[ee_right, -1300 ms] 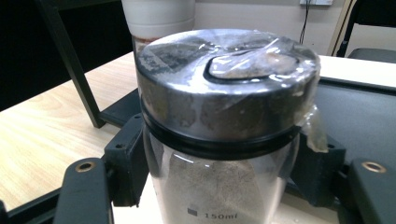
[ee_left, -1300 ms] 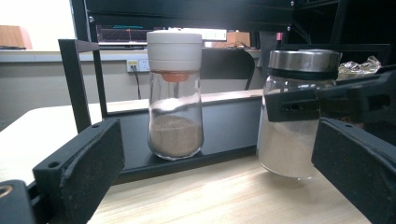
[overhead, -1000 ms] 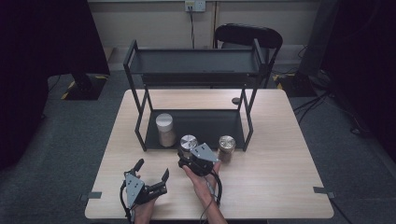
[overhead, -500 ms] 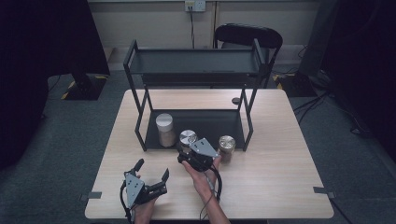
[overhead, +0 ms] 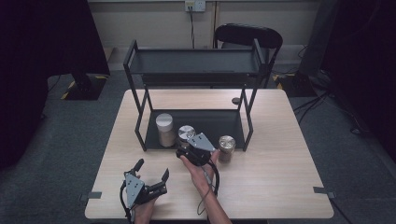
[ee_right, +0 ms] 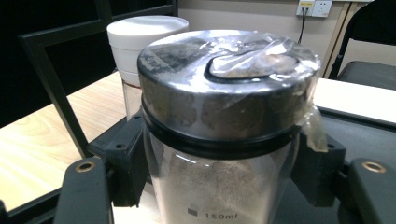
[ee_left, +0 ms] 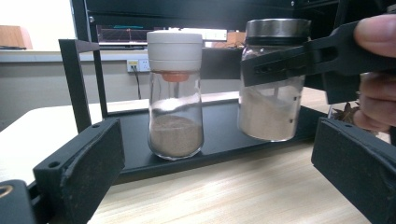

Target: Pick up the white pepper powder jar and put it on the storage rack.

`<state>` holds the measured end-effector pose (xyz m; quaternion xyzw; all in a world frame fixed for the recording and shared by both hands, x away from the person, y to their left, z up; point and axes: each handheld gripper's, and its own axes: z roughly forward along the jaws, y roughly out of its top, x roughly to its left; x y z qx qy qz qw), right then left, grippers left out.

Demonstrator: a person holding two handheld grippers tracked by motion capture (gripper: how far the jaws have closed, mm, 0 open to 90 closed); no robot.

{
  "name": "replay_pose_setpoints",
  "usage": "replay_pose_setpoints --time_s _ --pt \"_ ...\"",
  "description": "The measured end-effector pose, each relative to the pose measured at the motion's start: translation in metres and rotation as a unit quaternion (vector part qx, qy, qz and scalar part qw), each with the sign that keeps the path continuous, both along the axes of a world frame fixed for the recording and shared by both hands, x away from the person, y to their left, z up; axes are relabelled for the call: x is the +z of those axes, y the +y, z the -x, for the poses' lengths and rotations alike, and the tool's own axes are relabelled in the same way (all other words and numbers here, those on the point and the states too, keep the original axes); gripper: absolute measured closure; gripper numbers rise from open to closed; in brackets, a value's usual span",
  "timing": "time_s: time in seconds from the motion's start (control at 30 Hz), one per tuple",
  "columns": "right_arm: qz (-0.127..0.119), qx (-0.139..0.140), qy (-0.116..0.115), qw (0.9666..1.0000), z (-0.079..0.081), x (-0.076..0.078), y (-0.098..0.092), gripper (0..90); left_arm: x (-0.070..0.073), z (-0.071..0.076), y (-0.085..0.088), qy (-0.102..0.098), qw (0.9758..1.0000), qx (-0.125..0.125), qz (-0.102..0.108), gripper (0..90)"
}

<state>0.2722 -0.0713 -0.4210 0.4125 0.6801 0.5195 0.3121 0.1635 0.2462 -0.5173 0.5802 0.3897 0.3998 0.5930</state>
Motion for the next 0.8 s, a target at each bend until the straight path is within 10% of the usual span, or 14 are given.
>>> replay_pose_setpoints --time_s 0.8 --pt "0.017 -0.01 0.008 0.9998 -0.031 0.001 0.005 30.5 0.0 -0.001 0.002 0.001 1.0 -0.004 0.0 1.8"
